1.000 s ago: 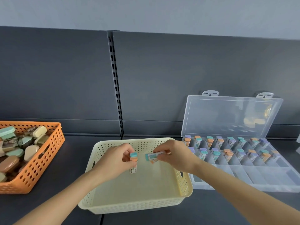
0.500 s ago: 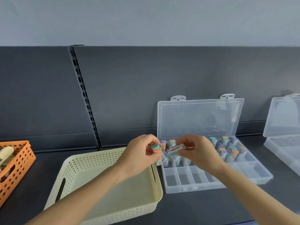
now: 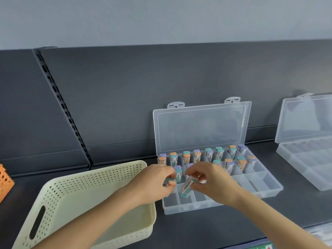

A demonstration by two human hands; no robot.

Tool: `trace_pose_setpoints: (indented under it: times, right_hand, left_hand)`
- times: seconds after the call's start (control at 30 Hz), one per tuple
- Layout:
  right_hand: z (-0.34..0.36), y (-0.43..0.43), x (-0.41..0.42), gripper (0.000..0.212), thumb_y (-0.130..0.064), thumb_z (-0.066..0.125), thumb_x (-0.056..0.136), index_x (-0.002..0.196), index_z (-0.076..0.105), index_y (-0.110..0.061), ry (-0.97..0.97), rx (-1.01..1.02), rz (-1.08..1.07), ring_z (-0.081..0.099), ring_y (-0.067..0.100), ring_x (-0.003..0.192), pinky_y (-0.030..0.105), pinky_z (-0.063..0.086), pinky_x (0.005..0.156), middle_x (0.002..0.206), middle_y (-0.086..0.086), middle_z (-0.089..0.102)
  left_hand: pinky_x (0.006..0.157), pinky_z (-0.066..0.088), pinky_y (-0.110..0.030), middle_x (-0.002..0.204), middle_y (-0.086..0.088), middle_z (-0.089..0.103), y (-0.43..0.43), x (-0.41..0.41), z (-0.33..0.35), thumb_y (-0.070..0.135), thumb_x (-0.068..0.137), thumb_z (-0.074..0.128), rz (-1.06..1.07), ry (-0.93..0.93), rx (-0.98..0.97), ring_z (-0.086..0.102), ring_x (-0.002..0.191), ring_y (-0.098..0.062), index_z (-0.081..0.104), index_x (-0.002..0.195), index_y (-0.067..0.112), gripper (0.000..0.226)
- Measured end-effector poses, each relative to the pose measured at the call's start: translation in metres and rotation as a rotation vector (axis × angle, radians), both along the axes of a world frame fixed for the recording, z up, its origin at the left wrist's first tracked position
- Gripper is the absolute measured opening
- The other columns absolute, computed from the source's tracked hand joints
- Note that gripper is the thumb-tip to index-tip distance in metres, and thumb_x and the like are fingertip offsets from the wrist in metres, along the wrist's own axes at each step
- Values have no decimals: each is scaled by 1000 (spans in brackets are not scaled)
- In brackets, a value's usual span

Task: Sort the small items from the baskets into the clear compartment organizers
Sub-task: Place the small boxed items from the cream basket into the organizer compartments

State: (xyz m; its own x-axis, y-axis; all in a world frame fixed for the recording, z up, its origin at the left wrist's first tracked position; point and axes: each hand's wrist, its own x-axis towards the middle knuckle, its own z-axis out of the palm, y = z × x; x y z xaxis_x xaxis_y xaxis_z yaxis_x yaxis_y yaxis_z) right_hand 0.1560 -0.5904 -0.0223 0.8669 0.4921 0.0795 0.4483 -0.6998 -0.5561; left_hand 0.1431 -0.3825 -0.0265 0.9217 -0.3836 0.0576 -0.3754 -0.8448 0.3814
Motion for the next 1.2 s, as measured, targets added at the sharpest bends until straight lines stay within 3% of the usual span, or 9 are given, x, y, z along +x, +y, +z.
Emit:
trace_pose_setpoints:
  times: [0.27, 0.43, 0.63, 0.77, 0.9, 1.0, 1.2]
  right_hand:
    - [-14, 4, 7, 33, -17, 66, 88, 120, 62, -22, 16, -63, 49, 59, 8, 99, 19, 52, 88, 114, -7, 64]
    - [-26, 10, 10, 43, -14, 65, 89, 129, 55, -23, 46, -71, 81, 61, 11, 107, 17, 47, 91, 121, -5, 63]
    - [-33, 13, 12, 47, -10, 63, 89, 133, 50, -21, -9, -66, 89, 59, 12, 105, 12, 44, 85, 120, -4, 60]
    - [-38, 13, 10, 49, -15, 63, 90, 136, 47, -23, 8, -58, 70, 57, 10, 107, 13, 42, 89, 121, -5, 59]
    - [-41, 11, 11, 32, -21, 66, 87, 119, 60, -21, -41, -63, 27, 57, 11, 102, 22, 50, 91, 114, -5, 63]
    - [-39, 11, 11, 19, -23, 63, 90, 109, 65, -20, -80, -98, 48, 56, 10, 97, 15, 47, 84, 111, -6, 64]
    - [-39, 17, 6, 26, -30, 65, 87, 112, 63, -21, -90, -163, 71, 53, 13, 100, 23, 47, 90, 113, -5, 62]
  left_hand:
    - [84, 45, -30, 101, 7, 59, -9, 3, -2, 29, 90, 54, -30, 25, 30, 53, 95, -12, 63, 108, 24, 21]
    - [82, 46, -32, 100, 4, 60, -9, 2, -9, 27, 89, 54, -2, 27, 155, 54, 98, -18, 62, 104, 20, 18]
    - [86, 46, -33, 105, 4, 61, -10, 1, -13, 26, 89, 55, 25, -28, 224, 53, 102, -18, 63, 108, 20, 22]
    - [82, 42, -32, 102, 2, 60, -8, -2, -15, 25, 88, 55, 36, -51, 286, 52, 98, -19, 61, 104, 17, 20]
    - [90, 41, -35, 100, 4, 61, -7, -3, -16, 27, 88, 54, 50, -93, 332, 53, 95, -20, 62, 103, 17, 20]
    - [92, 40, -34, 100, 5, 62, -7, -3, -18, 28, 88, 53, 63, -110, 327, 53, 95, -19, 63, 103, 18, 20]
    - [91, 39, -33, 99, 5, 59, -7, -3, -16, 33, 86, 59, 61, -85, 311, 52, 95, -18, 62, 100, 20, 20]
